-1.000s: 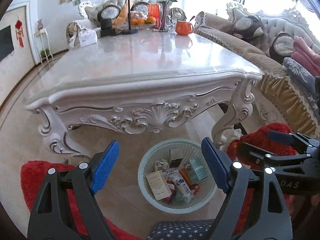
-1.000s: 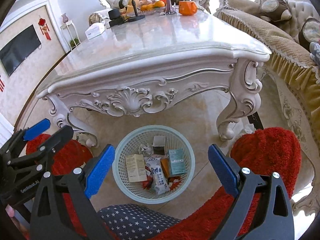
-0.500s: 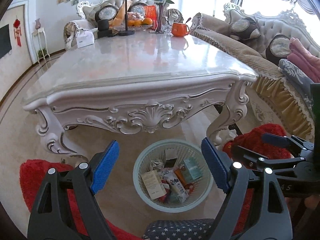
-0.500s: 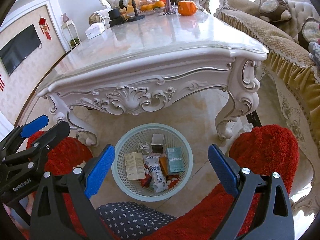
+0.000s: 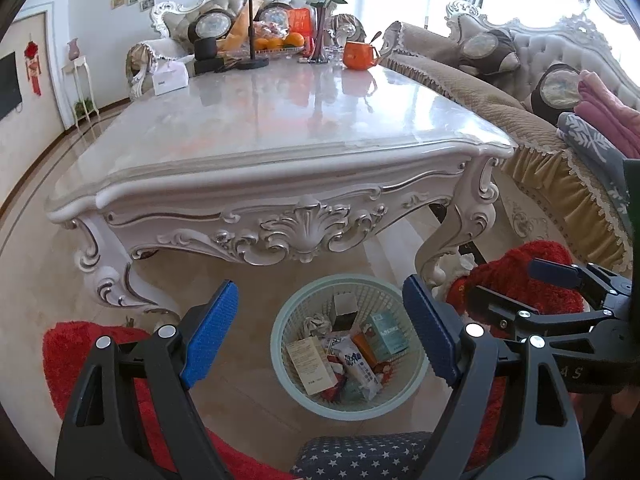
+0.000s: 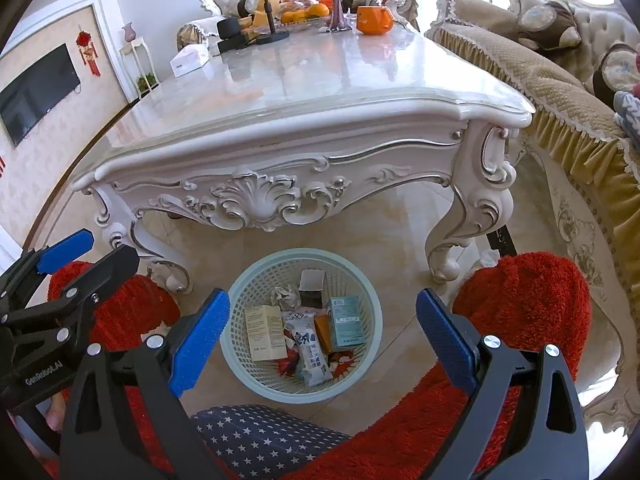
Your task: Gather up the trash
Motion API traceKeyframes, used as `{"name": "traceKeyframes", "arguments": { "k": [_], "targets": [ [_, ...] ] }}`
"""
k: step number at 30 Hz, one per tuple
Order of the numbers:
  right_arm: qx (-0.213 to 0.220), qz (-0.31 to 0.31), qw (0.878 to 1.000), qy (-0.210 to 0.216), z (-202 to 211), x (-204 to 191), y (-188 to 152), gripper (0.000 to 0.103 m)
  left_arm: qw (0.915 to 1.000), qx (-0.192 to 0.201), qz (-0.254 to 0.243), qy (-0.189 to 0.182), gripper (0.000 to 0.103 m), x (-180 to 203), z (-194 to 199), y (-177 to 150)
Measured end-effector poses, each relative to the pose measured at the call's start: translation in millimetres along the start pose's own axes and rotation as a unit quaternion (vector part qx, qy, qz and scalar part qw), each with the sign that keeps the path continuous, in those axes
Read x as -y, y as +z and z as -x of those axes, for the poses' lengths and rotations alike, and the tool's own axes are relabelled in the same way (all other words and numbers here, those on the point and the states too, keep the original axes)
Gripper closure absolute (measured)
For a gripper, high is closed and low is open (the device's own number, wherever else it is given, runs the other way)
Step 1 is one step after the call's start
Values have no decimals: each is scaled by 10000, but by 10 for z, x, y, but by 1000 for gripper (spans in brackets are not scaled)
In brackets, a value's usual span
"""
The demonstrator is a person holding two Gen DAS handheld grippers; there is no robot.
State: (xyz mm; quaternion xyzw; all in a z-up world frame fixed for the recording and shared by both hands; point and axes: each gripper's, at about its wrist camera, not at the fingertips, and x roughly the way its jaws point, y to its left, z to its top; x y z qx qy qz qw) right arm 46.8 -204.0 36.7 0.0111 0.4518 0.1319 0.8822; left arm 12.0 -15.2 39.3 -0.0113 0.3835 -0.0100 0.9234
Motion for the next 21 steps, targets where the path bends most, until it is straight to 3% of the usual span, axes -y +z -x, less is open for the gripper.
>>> {"name": "traceKeyframes", "arguments": {
  "k": [5,9,11,13,17,21],
  "targets": [
    [22,25,10000,-24,3,-21,0,13,10000,-9,-10,52,21,-1,-7,8],
    [5,48,10000,-14,-10,-35,1,13,9995,129,-62,296,21,-6,21,24],
    [-11,47,10000,-26,-22,-38,0,13,9994,281,-15,204,7,-35,57,30],
    [-19,41,10000,-14,-29,-37,0,13,9992,351,32,169,7,-71,84,43],
    [35,60,10000,-12,-22,-40,8,13,9990,259,58,367,7,-113,37,53],
    [51,39,10000,-36,-27,-44,14,13,9997,82,91,197,7,-134,-3,51]
  ]
}}
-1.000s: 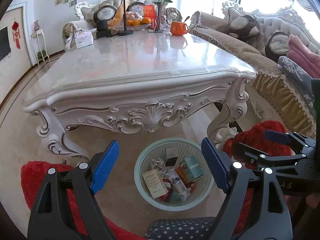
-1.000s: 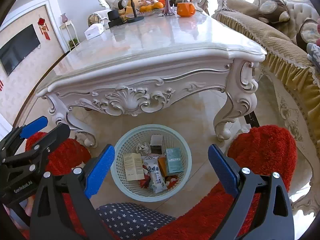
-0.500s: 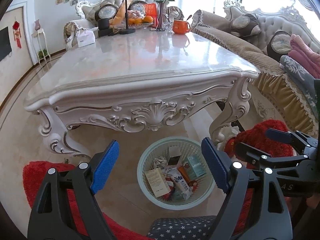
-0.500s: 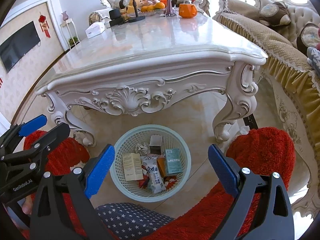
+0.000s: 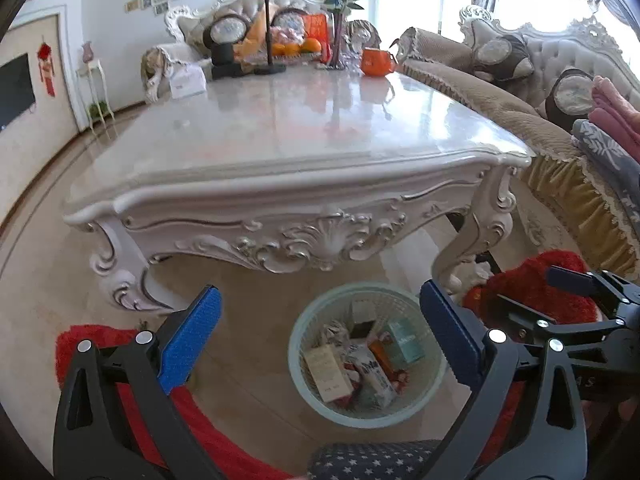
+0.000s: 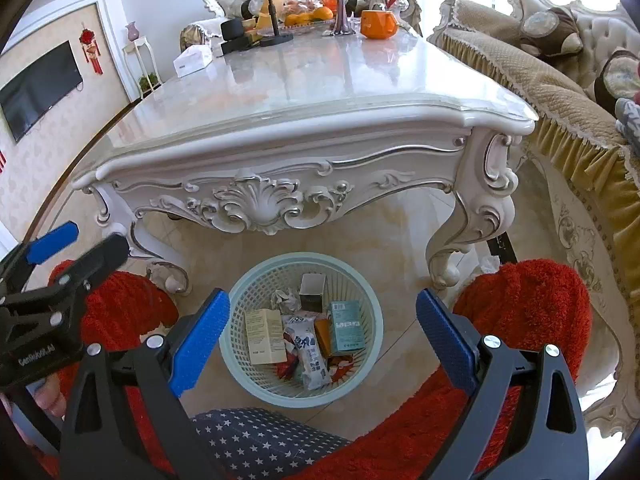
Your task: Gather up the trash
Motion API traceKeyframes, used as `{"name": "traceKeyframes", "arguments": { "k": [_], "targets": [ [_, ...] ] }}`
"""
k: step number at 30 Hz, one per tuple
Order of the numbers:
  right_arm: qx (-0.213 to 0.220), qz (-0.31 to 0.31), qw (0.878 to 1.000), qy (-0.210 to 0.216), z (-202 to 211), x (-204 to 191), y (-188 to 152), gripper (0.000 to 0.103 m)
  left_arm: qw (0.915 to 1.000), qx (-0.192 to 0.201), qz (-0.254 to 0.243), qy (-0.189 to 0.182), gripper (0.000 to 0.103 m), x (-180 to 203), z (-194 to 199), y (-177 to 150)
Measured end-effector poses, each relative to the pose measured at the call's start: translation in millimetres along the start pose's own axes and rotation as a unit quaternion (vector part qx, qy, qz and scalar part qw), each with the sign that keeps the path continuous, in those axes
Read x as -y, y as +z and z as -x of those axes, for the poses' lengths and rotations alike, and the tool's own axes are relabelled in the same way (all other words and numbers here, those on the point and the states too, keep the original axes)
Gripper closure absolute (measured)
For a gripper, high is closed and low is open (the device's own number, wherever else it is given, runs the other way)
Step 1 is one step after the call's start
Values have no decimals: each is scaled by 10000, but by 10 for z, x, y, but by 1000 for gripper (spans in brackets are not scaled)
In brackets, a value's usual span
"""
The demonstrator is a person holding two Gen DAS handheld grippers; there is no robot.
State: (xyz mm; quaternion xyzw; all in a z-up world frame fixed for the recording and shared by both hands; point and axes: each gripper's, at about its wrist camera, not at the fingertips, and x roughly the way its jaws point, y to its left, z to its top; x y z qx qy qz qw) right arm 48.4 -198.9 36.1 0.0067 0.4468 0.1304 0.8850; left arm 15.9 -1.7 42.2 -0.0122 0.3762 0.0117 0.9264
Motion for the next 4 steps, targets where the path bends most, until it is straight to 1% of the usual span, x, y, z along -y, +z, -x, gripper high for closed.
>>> {"name": "traceKeyframes", "arguments": {
  "k": [2,4],
  "targets": [
    [-23,-13,10000,-11,-10,-2,2,13,10000,-3,2,-21,7,10,-7,-9],
    [-36,-12,10000,-30,-9,-4,3,13,10000,-46,-40,72,7,23,-29,-16]
  ]
}}
